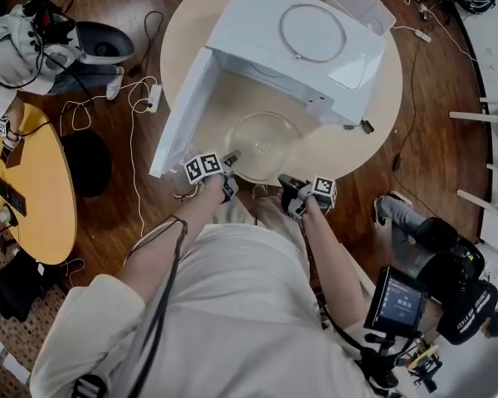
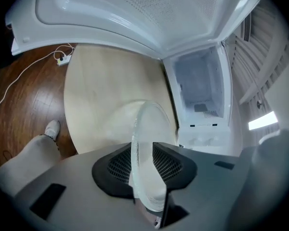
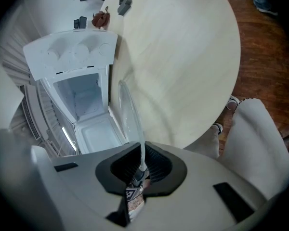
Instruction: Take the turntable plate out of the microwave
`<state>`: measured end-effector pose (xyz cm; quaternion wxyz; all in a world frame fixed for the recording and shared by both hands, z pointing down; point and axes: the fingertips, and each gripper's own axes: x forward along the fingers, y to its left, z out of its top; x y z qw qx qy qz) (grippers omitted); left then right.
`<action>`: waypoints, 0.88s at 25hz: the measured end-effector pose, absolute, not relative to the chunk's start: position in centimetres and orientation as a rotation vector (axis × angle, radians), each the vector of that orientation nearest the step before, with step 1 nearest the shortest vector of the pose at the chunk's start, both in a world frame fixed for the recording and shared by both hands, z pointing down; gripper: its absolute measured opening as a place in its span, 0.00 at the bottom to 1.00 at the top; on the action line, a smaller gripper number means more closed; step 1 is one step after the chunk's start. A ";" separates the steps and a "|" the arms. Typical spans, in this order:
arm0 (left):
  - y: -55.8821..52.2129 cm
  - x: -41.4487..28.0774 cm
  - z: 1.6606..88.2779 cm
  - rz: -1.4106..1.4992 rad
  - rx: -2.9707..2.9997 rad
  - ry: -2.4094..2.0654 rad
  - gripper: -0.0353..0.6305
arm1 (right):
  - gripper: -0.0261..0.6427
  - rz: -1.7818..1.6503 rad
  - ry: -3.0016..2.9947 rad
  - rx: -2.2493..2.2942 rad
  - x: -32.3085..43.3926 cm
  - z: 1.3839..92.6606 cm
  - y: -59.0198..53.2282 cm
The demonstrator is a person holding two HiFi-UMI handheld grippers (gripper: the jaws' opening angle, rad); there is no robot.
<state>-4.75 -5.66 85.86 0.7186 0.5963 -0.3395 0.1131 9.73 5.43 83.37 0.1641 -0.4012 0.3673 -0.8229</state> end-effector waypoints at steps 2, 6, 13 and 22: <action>-5.3 -5.4 86.0 0.292 1.329 -0.762 0.21 | 0.08 -2.347 1.057 -1.152 9.4 83.6 5.7; -4.9 -5.9 86.0 0.376 1.373 -0.798 0.22 | 0.08 -2.371 1.065 -1.149 9.4 83.9 5.7; -4.5 -6.7 85.8 0.412 1.379 -0.850 0.22 | 0.08 -2.392 1.078 -1.145 9.5 84.5 5.8; -3.3 -6.5 84.9 0.403 1.407 -0.914 0.22 | 0.08 -2.407 1.141 -1.117 10.5 85.4 5.6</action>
